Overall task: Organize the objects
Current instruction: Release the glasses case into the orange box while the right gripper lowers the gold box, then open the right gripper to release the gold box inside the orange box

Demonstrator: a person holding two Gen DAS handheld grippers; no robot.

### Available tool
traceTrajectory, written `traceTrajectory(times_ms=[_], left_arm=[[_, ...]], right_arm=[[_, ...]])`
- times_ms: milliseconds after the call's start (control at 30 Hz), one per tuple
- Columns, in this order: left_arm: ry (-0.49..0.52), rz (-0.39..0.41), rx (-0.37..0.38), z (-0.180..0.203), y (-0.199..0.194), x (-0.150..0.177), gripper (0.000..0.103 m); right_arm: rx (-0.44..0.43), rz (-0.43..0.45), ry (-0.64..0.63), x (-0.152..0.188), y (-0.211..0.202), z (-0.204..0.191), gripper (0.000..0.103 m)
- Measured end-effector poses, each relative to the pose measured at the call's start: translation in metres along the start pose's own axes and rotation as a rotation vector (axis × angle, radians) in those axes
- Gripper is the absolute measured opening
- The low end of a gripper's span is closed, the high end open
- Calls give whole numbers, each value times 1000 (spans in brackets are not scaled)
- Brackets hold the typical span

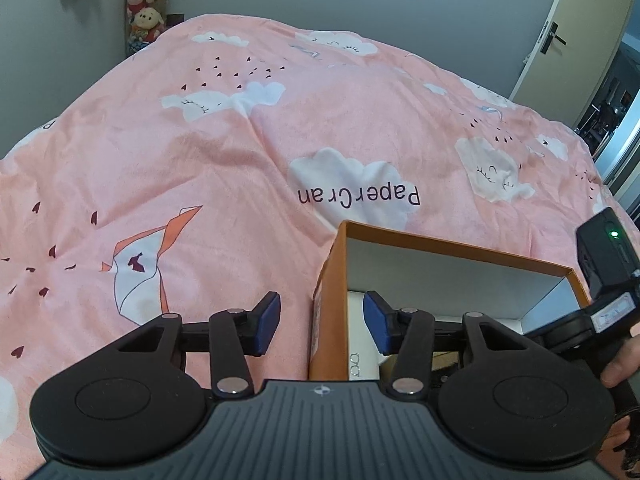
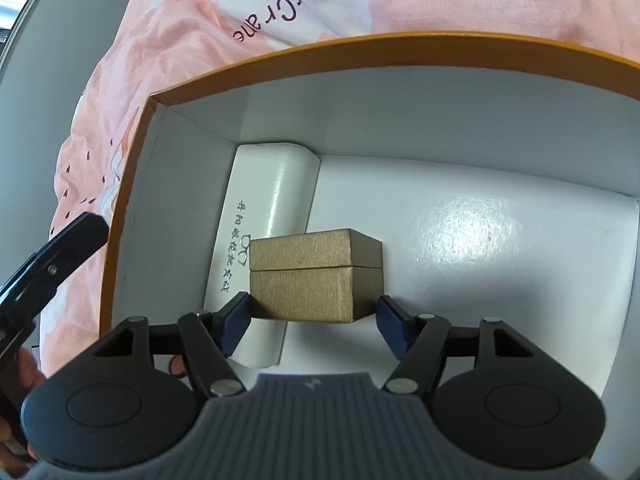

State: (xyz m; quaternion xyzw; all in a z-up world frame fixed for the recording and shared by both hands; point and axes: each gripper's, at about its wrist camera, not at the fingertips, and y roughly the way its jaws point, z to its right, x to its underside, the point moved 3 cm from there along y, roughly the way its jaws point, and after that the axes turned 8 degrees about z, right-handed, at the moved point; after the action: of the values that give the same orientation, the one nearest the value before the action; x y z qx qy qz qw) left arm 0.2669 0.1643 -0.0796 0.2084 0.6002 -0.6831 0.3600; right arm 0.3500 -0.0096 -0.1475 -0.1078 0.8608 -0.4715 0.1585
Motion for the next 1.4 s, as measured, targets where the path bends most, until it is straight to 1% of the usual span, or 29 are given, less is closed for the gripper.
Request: traceTrajectory(times_ms=[133, 233, 300, 367, 433, 500, 600, 700, 767, 833, 933, 1000, 1067, 1100, 1133, 1200, 1233, 1300, 1400], left_arm=[[-15, 3, 13, -4, -4, 1, 57], [-28, -6, 31, -3, -5, 3, 56], [-32, -7, 37, -1, -6, 4, 56], [-33, -4, 41, -1, -8, 4, 56], [-37, -4, 43, -1, -10, 5, 56], [-41, -5, 42, -2, -11, 6, 56], [-42, -9, 36, -3, -11, 7, 56], [-42, -20, 33, -4, -10, 9, 56], [-44, -28, 37, -3, -9, 10, 56], [-47, -36, 36, -2, -10, 11, 56], [-44, -45, 31, -1, -10, 12, 56], [-47, -48, 33, -1, -10, 12, 56], [-48, -47, 33, -1, -11, 12, 56], [-48, -47, 33, -1, -11, 12, 56], [-47, -48, 32, -1, -11, 12, 56], [-47, -48, 32, -1, -12, 12, 55], [-48, -48, 32, 0, -13, 12, 55], [-47, -47, 34, 0, -13, 12, 54], [-45, -40, 36, 3, -16, 11, 54]], right_arm=[[-28, -8, -76, 9, -17, -9, 68], [-83, -46, -127, 22, -33, -18, 67], [-108, -91, -134, 30, -38, -21, 67], [-99, -134, -129, 36, -36, -22, 67], [-82, -157, -116, 40, -30, -20, 67], [-88, -172, -84, 41, -22, -17, 67], [-98, -184, -72, 45, -8, -25, 67], [-128, -197, -61, 48, 2, -32, 67], [-121, -204, -62, 49, 8, -35, 68], [-137, -212, -59, 49, 10, -35, 70], [-158, -194, -54, 48, 4, -35, 71], [-160, -168, -54, 45, -1, -34, 70], [-160, -142, -48, 42, -7, -32, 63], [-163, -136, -41, 41, -7, -30, 53], [-165, -138, -32, 41, -7, -29, 50], [-165, -138, -17, 41, -6, -27, 35], [-168, -141, -8, 43, -5, -26, 24], [-184, -164, 24, 46, 3, -26, 13], [-210, -173, 47, 50, 13, -31, 12]])
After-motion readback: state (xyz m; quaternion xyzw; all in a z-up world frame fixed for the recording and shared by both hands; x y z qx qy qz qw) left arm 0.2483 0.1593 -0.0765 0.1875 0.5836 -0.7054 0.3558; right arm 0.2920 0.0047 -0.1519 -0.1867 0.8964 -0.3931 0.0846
